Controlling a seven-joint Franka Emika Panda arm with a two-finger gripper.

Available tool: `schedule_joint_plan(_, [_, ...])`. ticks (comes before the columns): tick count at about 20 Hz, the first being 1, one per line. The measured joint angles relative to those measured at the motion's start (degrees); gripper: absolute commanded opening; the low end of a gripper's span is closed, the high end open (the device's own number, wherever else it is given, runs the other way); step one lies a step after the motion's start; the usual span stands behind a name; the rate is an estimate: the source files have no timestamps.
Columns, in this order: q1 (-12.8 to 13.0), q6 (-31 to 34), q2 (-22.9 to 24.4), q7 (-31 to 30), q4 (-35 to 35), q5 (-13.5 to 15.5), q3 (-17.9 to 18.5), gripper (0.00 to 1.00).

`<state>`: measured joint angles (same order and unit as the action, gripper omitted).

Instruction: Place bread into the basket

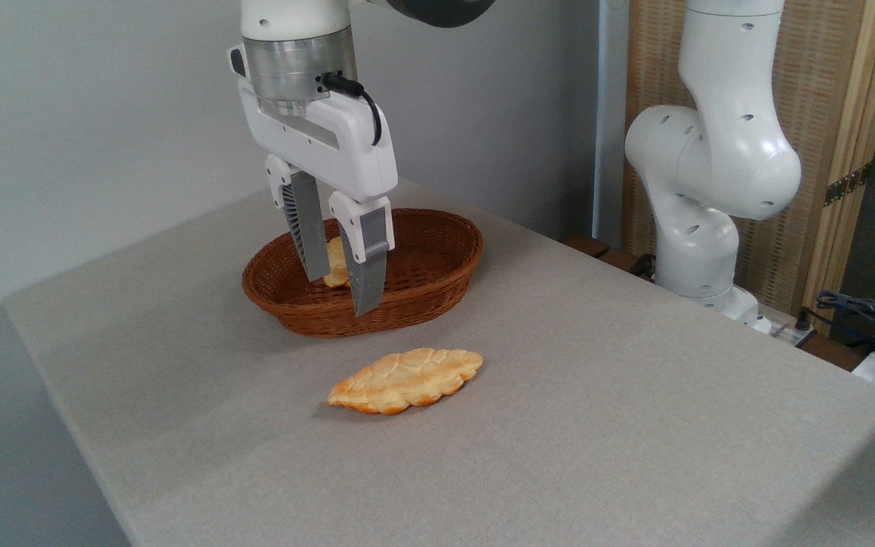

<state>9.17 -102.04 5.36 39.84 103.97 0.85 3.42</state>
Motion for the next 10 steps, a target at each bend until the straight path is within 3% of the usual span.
schedule_joint_plan(10, [0.07,0.33,0.00,0.00,0.00,0.01,0.00,1.00])
